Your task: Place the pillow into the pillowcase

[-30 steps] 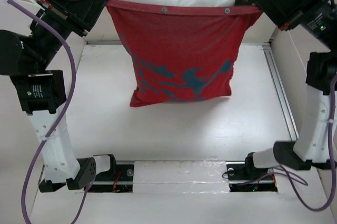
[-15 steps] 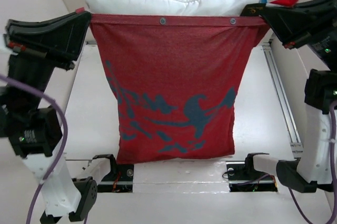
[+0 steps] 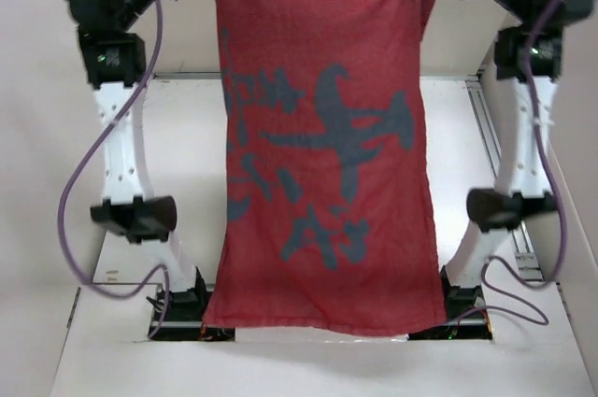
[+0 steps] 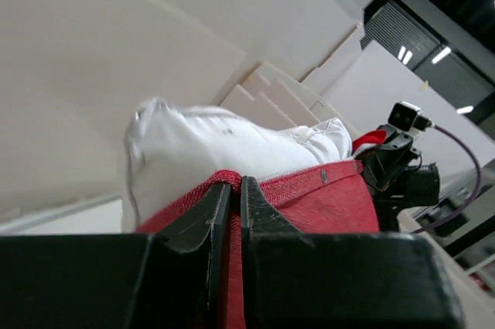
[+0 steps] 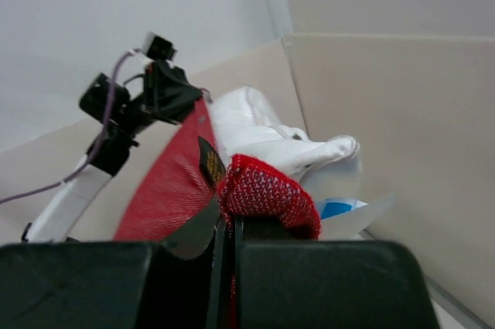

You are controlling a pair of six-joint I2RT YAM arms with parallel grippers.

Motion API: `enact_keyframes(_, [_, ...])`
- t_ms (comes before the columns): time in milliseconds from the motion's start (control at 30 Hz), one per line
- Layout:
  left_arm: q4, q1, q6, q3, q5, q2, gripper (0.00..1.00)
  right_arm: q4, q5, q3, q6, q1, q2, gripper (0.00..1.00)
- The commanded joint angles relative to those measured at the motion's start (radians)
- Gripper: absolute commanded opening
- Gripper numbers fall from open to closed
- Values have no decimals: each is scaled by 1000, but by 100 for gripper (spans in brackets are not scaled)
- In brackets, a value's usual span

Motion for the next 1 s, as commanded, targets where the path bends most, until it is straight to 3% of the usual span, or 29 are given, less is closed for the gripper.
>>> enact_keyframes(0, [189,65,-124,69,-44,9,0,111,69,266,105,-43,116,0])
enact_keyframes(67, [211,77,-125,121,-44,40,0,294,79,267,226,-57,156,0])
enact_keyframes(233, [396,146,-183,121,-53,-3,0,411,171,216,182,-68,123,0])
enact_keyframes(400, [381,156,-10,86,-50,-150,0,532,142,109,131,-88,34,0])
enact_keyframes(433, [407,156,-1,-19,-7,-223,0,567,85,60,131,-88,8,0])
enact_keyframes(500, [468,156,36,-209,37,-331,0,666,-14,-194,131,-57,-62,0])
enact_keyframes(533, [502,156,64,-341,65,-472,0,710,-63,-324,131,-41,-168,0])
enact_keyframes(567, [537,119,128,-632,65,-548,0,766,-120,-480,121,-7,-235,0])
enact_keyframes(600, [564,108,162,-772,65,-620,0,837,-120,-836,121,8,-311,0])
enact_keyframes(633, [564,108,185,-898,65,-689,0,921,-93,-1006,51,18,-460,0])
enact_keyframes(667, [564,108,197,-1131,56,-816,0,899,-35,-1151,-6,18,-528,0])
enact_keyframes(700, [564,108,197,-1235,56,-874,0,847,-21,-1349,-71,31,-587,3])
enact_keyframes(733, [550,108,197,-1334,77,-929,0,695,-20,-1421,-209,41,-641,10])
enact_keyframes(767, [515,108,216,-1424,64,-1051,4,613,-11,-1481,-267,41,-740,20])
enact_keyframes(800, [466,108,233,-1580,54,-1113,42,547,-11,-1536,-310,50,-791,53])
enact_keyframes(833, [327,108,293,-1641,54,-1171,63,491,4,-1637,-344,50,-840,76])
enact_keyframes(867, [246,108,323,-1693,30,-1233,75,381,21,-1679,-391,50,-944,97])
enact_keyframes(933, [49,108,413,-1761,8,-1377,100,290,88,-1768,-419,61,-1043,100])
enact_keyframes(967, [-128,108,484,-1761,-8,-1417,100,249,105,-1782,-444,70,-1084,100])
